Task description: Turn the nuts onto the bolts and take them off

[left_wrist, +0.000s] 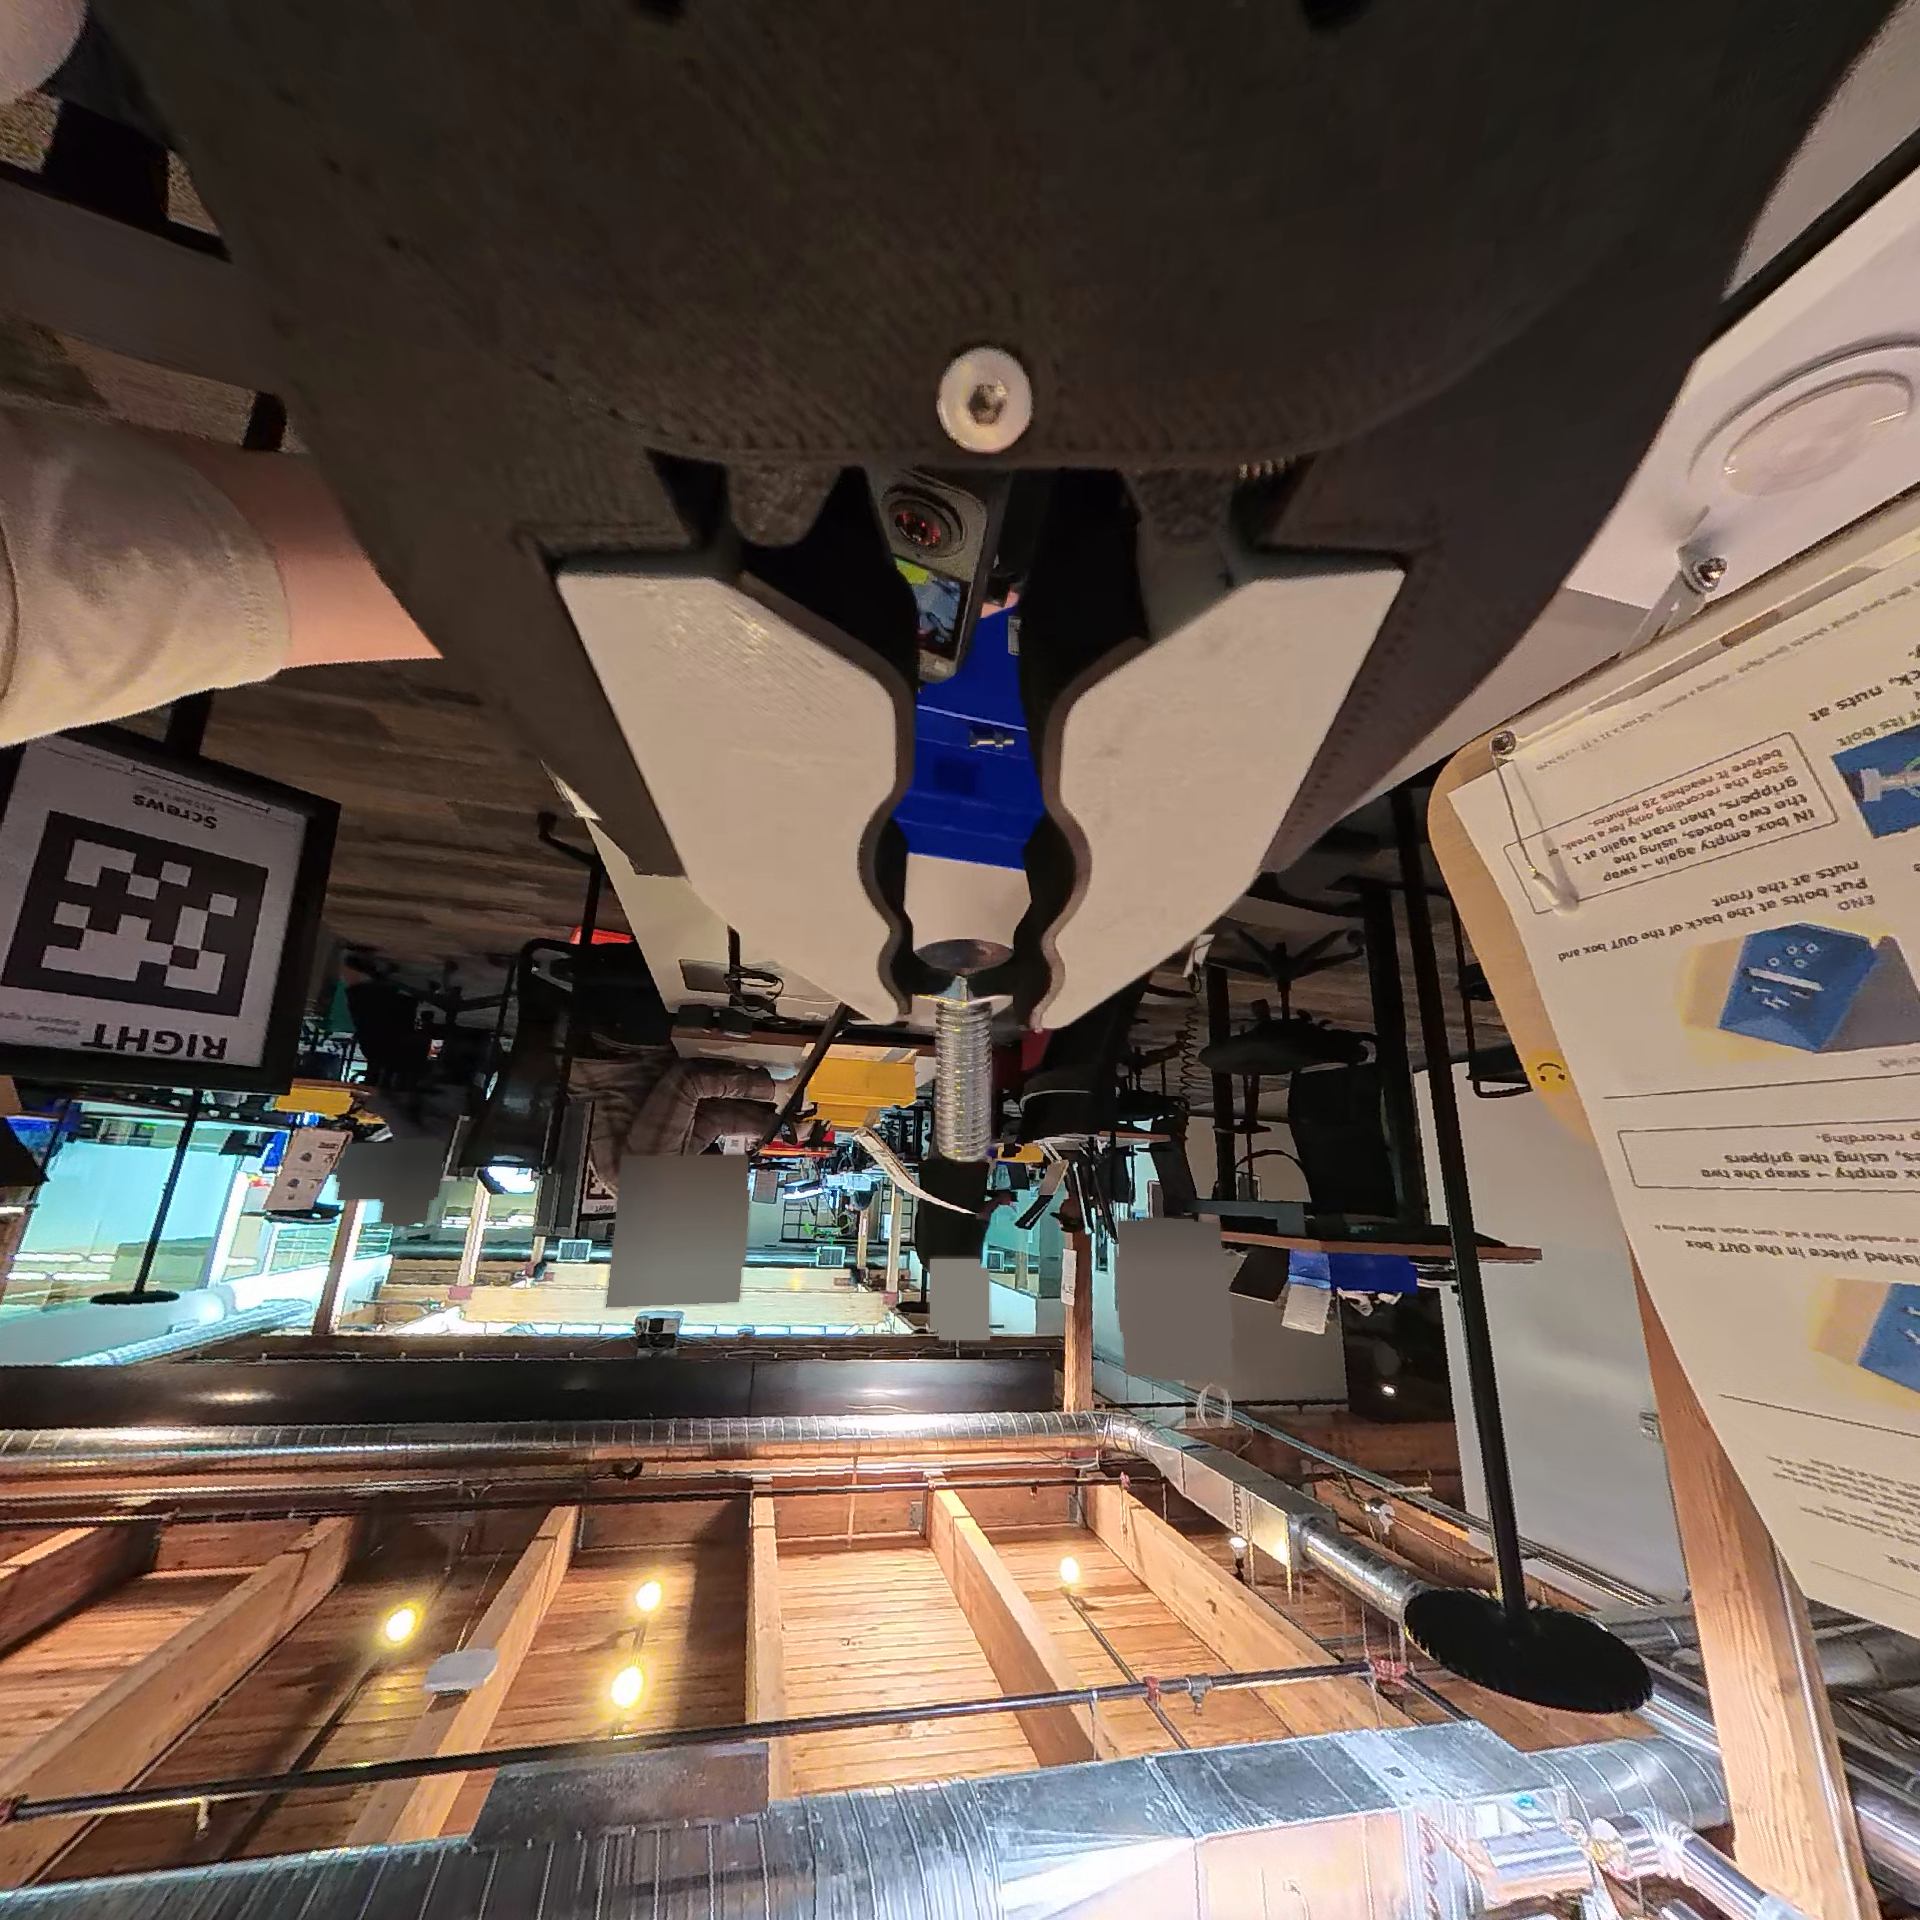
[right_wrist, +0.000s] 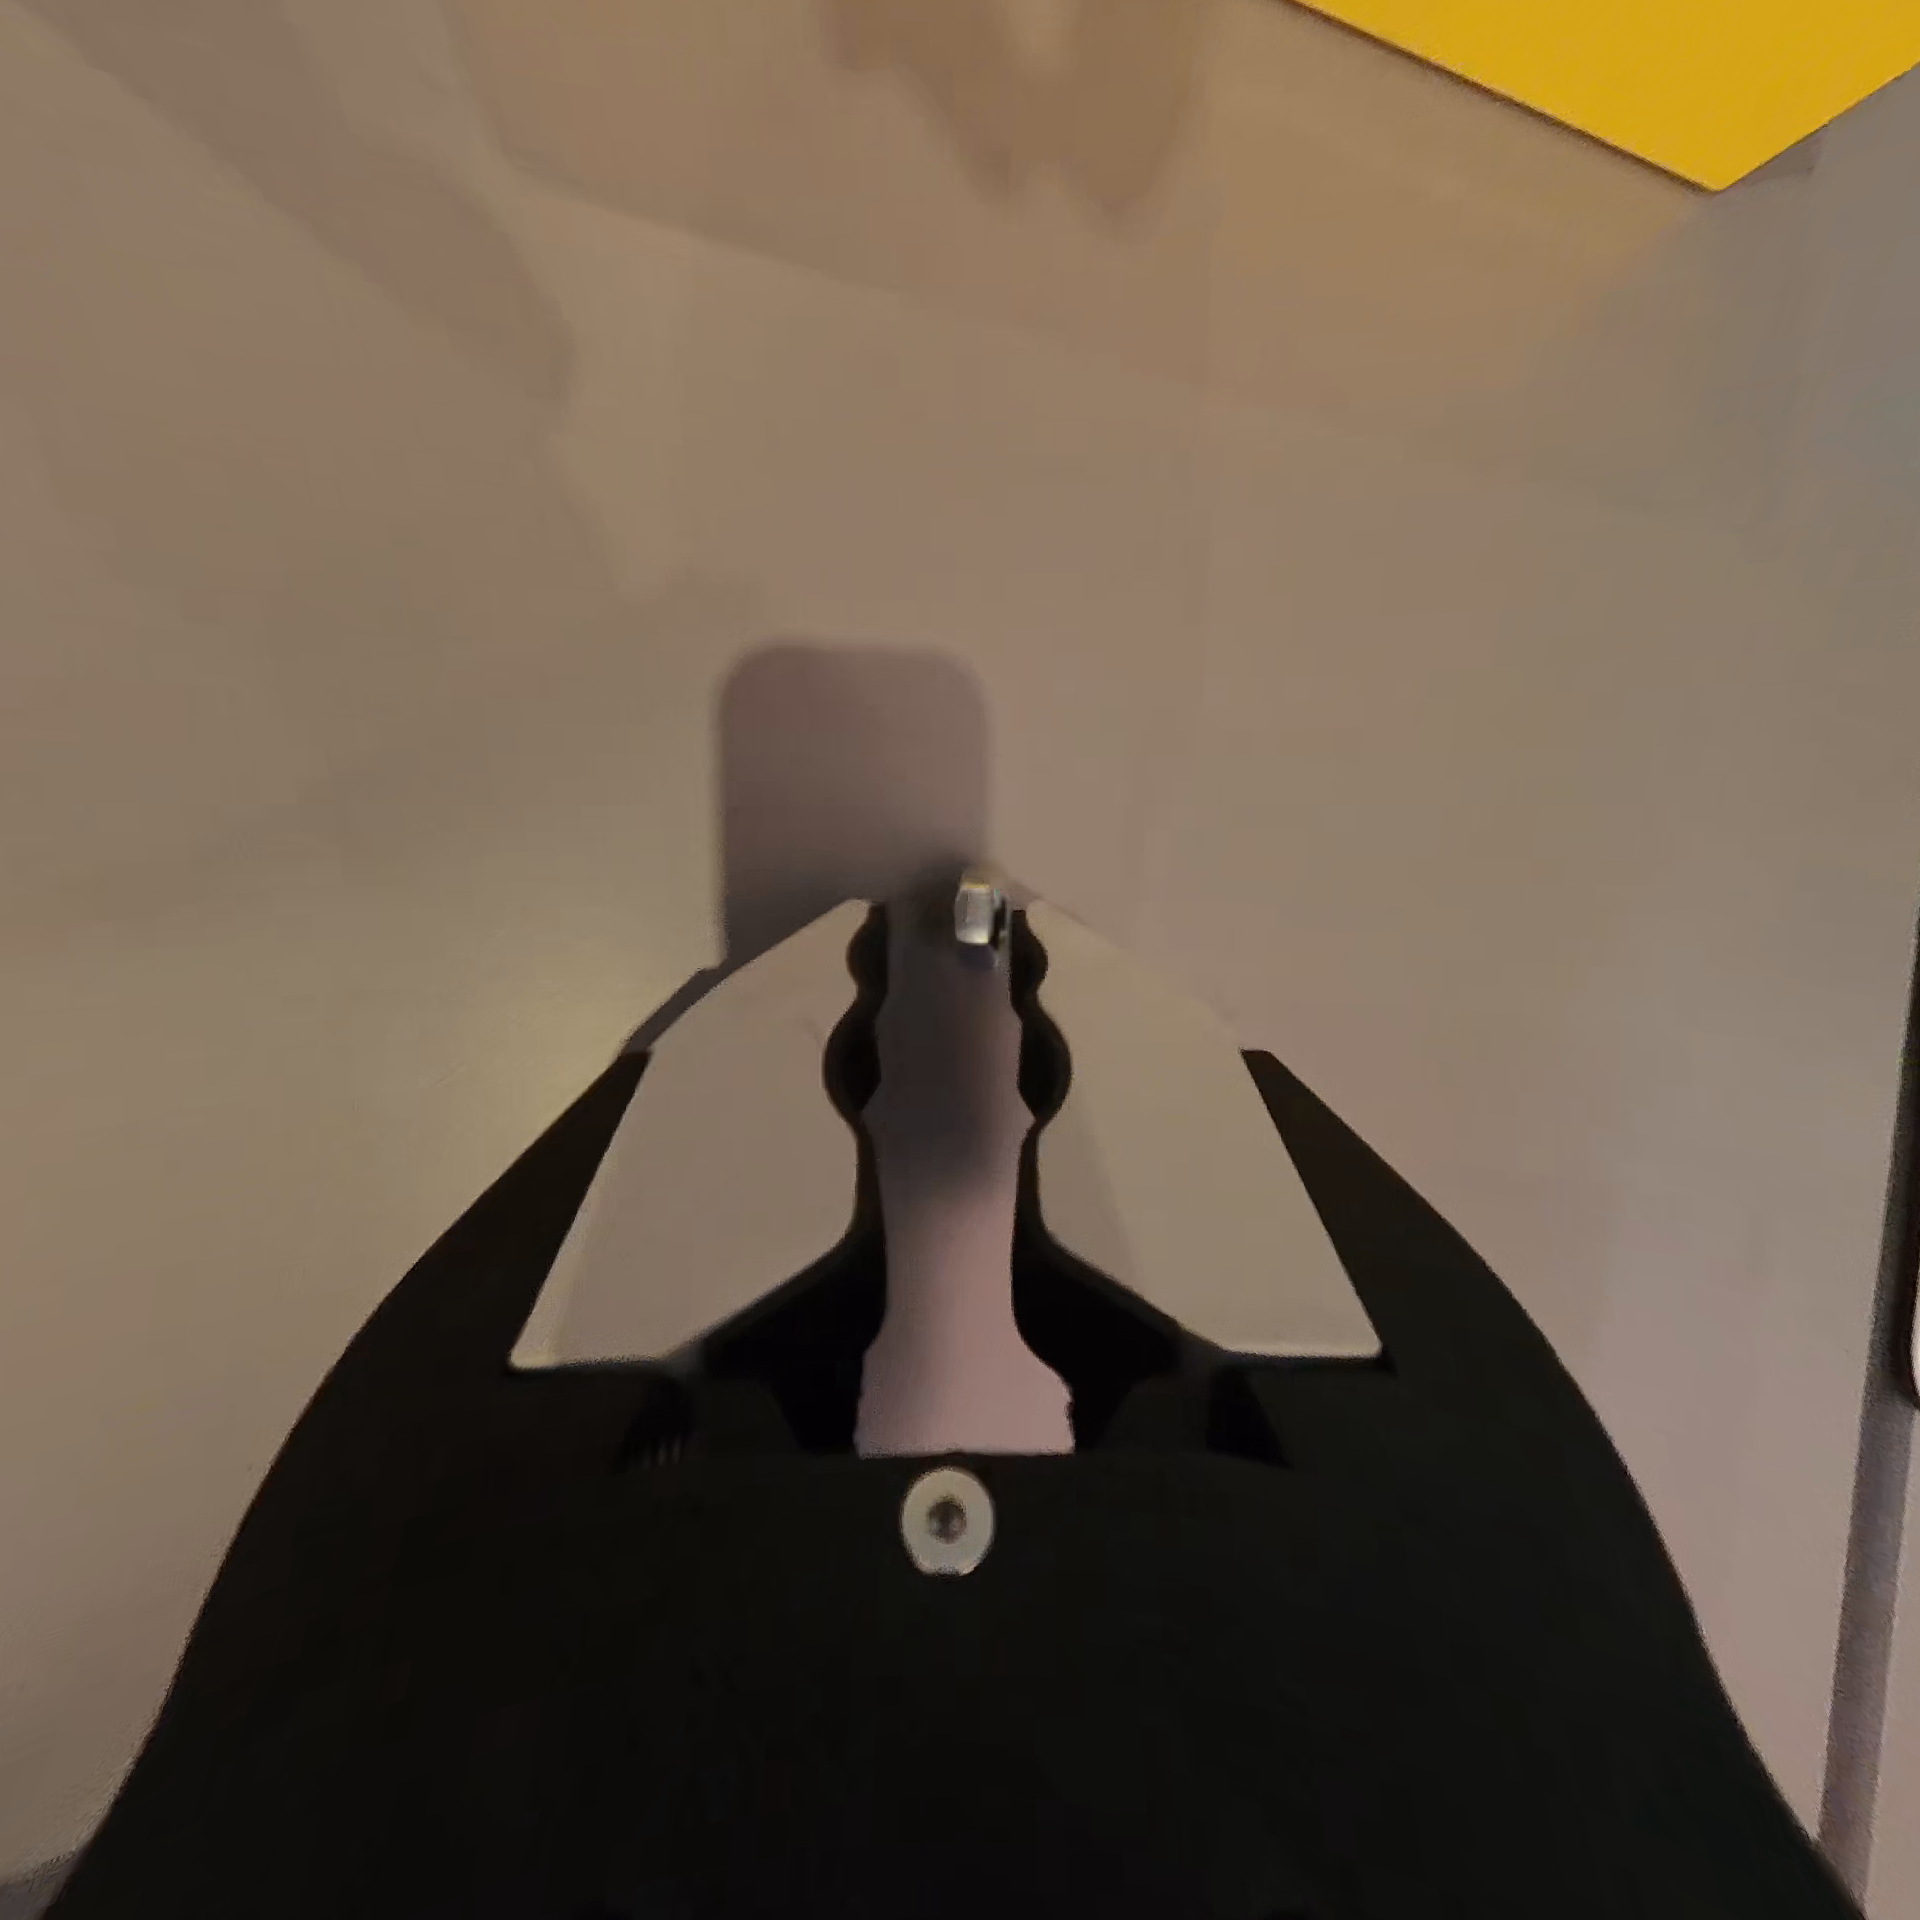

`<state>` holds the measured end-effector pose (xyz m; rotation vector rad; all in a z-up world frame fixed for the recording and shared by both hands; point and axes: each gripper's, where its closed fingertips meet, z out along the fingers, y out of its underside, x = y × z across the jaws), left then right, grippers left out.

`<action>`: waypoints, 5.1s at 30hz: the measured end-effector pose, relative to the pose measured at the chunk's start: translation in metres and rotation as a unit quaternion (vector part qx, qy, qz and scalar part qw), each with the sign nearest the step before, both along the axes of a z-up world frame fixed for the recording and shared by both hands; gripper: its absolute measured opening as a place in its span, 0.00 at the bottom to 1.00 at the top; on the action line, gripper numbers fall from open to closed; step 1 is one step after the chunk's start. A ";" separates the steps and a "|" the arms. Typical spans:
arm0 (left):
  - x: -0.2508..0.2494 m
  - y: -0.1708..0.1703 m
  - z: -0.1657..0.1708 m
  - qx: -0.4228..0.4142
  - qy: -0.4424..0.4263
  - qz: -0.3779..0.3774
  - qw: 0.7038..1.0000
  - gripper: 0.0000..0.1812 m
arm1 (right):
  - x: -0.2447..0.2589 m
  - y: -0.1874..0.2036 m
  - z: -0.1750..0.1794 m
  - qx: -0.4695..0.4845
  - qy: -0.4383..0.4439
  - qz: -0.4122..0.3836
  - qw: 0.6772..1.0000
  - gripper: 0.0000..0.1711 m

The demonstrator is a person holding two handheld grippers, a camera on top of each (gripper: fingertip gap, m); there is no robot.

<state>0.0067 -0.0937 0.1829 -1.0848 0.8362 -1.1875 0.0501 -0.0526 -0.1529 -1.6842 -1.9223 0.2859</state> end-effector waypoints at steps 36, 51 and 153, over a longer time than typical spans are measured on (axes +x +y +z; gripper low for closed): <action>0.088 -0.035 -0.077 0.109 0.201 -0.027 0.973 0.26 | 0.022 -0.073 0.277 -0.011 0.418 0.007 0.908 0.06; 0.098 -0.050 -0.101 0.110 0.257 -0.085 0.957 0.11 | 0.027 -0.091 0.257 0.026 0.313 0.024 0.949 0.06; 0.125 -0.064 -0.125 0.058 0.216 -0.200 0.954 0.10 | 0.061 -0.101 0.246 -0.013 -0.242 -0.016 0.970 0.11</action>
